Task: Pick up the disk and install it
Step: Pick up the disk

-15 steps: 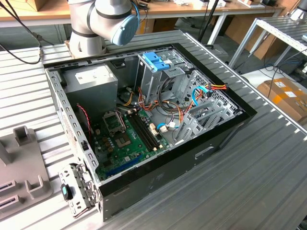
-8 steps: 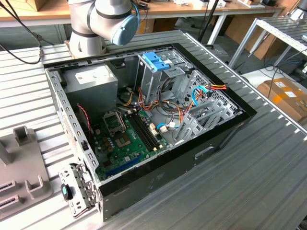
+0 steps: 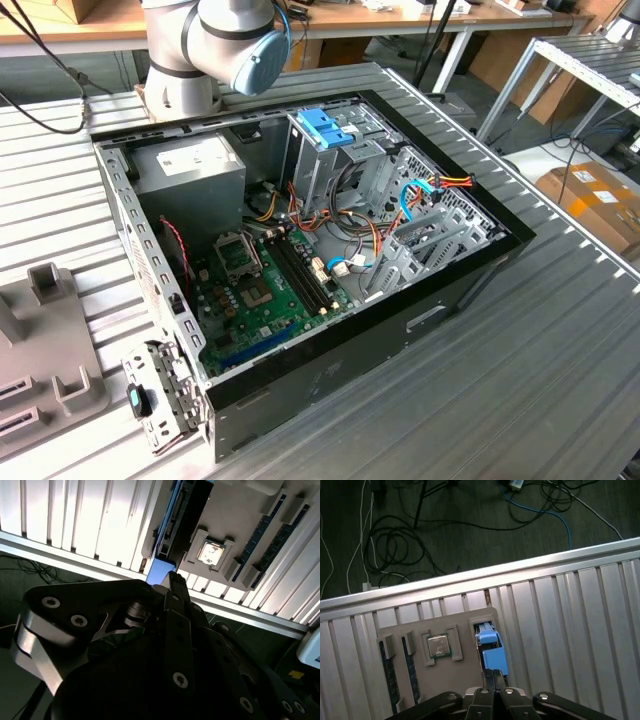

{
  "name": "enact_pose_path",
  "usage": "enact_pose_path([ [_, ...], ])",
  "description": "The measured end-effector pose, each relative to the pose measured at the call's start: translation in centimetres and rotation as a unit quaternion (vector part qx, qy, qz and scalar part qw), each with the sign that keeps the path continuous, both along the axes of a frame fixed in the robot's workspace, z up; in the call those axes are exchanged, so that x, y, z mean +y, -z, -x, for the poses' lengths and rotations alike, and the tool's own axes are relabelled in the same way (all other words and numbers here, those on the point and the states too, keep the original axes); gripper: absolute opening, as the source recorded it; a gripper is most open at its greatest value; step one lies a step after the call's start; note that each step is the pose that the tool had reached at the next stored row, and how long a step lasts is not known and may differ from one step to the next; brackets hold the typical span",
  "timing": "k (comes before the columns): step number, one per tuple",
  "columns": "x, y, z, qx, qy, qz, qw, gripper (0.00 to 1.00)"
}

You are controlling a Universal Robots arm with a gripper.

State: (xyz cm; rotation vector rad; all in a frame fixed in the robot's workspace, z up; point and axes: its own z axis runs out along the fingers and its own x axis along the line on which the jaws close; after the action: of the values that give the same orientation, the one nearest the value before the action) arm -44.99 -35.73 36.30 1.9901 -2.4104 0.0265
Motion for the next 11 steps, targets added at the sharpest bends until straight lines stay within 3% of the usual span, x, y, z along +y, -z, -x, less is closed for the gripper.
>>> enact_pose_path([
  [6,0.03,0.00,-0.03,0.0000,-0.026,0.0001,0.99967,0.11],
  [11,0.04,0.00,-0.03,0.0000,-0.028,0.0001,0.99961,0.11],
])
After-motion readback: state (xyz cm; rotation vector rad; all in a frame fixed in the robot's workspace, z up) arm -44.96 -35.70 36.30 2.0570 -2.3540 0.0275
